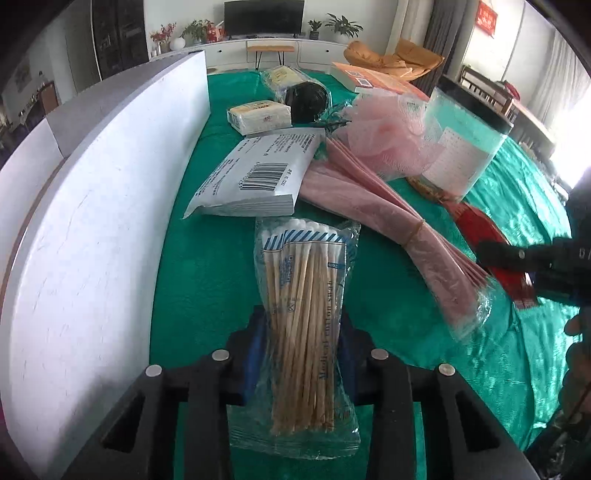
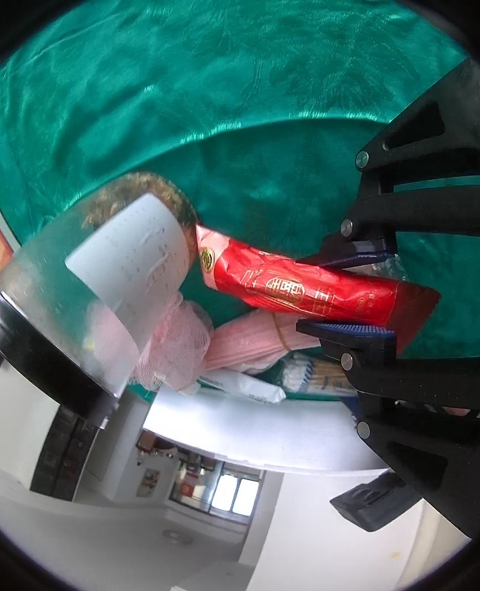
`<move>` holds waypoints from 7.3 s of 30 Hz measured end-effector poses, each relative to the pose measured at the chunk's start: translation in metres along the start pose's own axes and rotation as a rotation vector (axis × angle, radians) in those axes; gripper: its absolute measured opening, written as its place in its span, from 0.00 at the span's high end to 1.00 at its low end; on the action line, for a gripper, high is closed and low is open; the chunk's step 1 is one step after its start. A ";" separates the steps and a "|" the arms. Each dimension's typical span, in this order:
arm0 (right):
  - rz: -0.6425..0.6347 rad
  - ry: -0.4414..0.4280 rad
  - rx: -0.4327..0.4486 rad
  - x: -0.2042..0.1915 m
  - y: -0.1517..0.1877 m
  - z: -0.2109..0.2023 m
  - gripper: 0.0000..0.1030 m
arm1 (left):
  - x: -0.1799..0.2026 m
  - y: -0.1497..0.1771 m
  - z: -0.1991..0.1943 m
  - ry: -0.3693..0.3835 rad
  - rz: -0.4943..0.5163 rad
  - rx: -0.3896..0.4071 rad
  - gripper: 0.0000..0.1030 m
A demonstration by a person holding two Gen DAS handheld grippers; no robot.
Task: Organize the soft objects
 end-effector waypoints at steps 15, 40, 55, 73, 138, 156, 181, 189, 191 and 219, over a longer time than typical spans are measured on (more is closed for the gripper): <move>-0.215 0.444 0.266 0.052 -0.107 -0.072 0.74 | 0.011 -0.038 -0.081 0.220 -0.176 0.130 0.67; -0.721 -0.159 -0.051 -0.336 0.095 0.018 0.19 | -0.257 0.014 -0.207 -0.406 -0.423 0.317 0.04; -0.441 0.532 0.333 0.001 0.020 -0.076 0.19 | 0.038 -0.012 -0.116 0.208 -0.011 0.185 0.03; -0.362 0.669 0.308 0.080 0.020 -0.087 0.15 | 0.029 0.023 0.011 -0.027 0.132 0.096 0.02; -0.368 0.665 0.302 0.079 0.022 -0.083 0.12 | 0.033 0.021 0.016 -0.042 0.148 0.093 0.00; -0.498 0.383 0.291 -0.002 0.030 -0.060 0.14 | 0.032 0.062 -0.015 -0.014 0.194 0.053 0.00; -0.215 0.565 0.209 0.101 -0.009 -0.118 0.69 | 0.056 0.014 0.018 0.001 0.138 0.024 0.00; -0.198 0.456 0.326 0.086 -0.080 -0.089 0.21 | 0.052 0.010 0.027 -0.025 0.171 0.085 0.00; -0.223 0.503 0.366 0.088 -0.063 -0.099 0.21 | 0.052 0.009 0.027 -0.031 0.167 0.086 0.00; -0.288 0.714 0.342 0.118 -0.015 -0.110 0.14 | 0.053 0.009 0.025 -0.033 0.164 0.086 0.00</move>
Point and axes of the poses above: each gripper's, at about its wrist camera, not at the fingertips, and z roughly the way its jaws point, x to its right, y to its underside, the point moved 9 cm from there along z, roughly the way its jaws point, and after that the axes turned 6 degrees about x, right-handed, at the moved point
